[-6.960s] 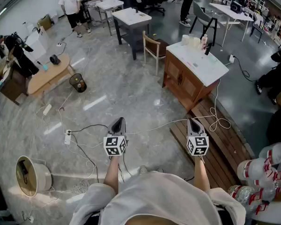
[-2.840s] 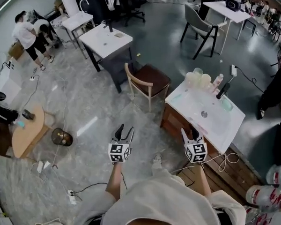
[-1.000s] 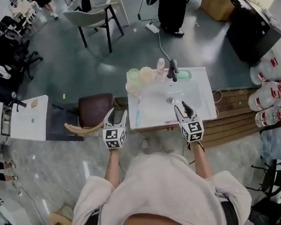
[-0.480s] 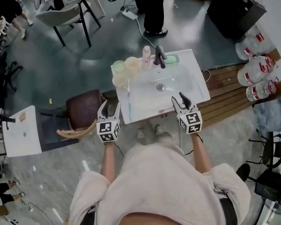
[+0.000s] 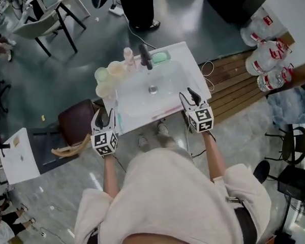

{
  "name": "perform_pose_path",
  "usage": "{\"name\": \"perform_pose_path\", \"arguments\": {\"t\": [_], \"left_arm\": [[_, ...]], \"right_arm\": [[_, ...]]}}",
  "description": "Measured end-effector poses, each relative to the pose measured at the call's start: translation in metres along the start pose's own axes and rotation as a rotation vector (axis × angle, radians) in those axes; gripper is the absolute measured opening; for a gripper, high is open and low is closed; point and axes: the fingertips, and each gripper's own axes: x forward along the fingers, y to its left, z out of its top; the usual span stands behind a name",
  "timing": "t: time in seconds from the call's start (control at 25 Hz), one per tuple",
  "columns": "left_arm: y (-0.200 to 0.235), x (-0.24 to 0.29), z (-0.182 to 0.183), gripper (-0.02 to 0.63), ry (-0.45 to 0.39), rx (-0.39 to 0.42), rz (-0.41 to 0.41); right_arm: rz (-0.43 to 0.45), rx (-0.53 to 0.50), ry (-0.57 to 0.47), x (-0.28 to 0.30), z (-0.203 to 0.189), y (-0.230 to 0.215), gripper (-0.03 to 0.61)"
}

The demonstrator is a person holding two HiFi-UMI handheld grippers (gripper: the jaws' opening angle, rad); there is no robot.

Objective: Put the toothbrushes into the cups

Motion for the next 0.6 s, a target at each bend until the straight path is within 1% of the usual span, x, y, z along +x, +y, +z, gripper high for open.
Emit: {"name": "perform_pose_path", "arguments": {"t": [0.16, 0.36, 0.6], "left_arm": [[-0.018, 0.01, 0.005, 0.212, 0.004, -0.001, 0.024], [-0.032, 0.024, 0.009, 0.212, 0.011, -0.003, 0.048], [-0.038, 0.035, 0.014, 0.212, 0.009, -0.009, 0.079]], "right_arm": [[-0.012, 0.003, 0.009, 0.005, -0.005, -0.044, 0.15], [-0.014, 0.014, 0.048, 0.028, -0.016, -0.091, 0.15], [0.0, 0.04, 0.128, 0.066, -0.036, -0.127, 0.15]]}}
